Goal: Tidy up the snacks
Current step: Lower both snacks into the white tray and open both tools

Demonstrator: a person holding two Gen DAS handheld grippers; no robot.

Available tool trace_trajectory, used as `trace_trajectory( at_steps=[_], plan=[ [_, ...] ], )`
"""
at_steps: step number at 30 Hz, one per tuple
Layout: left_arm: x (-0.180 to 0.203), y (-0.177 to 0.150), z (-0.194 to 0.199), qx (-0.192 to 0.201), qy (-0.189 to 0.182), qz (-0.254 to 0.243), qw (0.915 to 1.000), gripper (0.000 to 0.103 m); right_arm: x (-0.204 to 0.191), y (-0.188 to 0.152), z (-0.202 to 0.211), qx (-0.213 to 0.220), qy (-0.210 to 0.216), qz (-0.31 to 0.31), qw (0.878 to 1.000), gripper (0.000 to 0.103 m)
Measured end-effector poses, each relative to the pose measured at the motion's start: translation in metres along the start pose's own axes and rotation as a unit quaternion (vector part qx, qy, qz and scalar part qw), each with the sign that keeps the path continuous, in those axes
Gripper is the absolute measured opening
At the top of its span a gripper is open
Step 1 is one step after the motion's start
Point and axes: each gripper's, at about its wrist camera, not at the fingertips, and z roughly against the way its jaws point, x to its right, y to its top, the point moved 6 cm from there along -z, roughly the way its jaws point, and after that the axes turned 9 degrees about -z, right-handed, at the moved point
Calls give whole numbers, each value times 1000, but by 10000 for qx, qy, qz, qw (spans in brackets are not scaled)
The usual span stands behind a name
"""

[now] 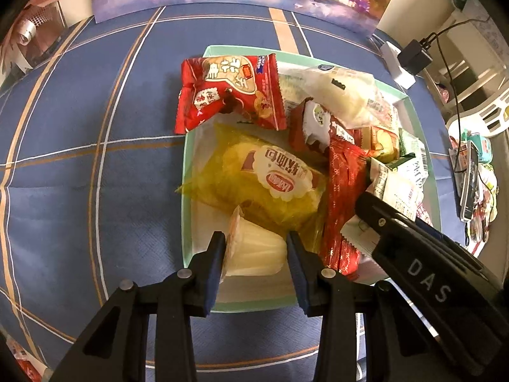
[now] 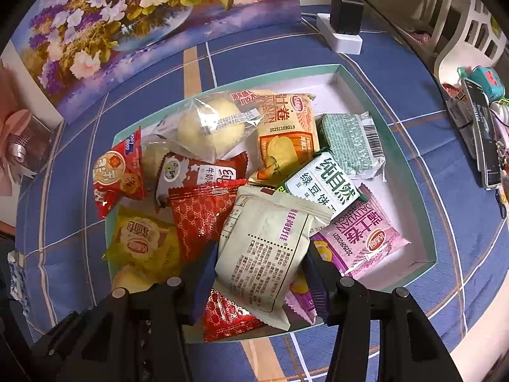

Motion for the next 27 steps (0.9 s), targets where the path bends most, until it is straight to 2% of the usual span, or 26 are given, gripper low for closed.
trace_trajectory(
  at_steps=[7,9,11,17,20,22,24,25,27],
  plan=[
    [-7,2,7,56,2,117,9999,42,-1,0,1,-5,12,10,10000,58],
    [-9,5,14,157,-40,126,9998,52,-1,1,2,-1,4,20,10000,59],
    [-11,7,20,241,12,126,9996,55,-1,3,6,56,29,5,10000,60],
    [-24,11,36,485,97,267,9984,55,-1,8,21,280,94,-23,9996,60],
    [-35,14,41,560,343,395,9971,56,-2,9,25,328,98,-1,9994,60],
    [-48,15,44,586,533,519,9955,63,-4,9,24,315,95,26,9995,60],
    [-63,15,47,608,727,636,9935,78,-5,7,22,292,86,62,9995,60],
    [-70,16,47,621,852,695,9920,80,-7,6,21,272,92,92,9995,61],
    [-87,15,50,631,1118,802,9885,86,-10,4,20,259,122,152,9995,69]
  ],
)
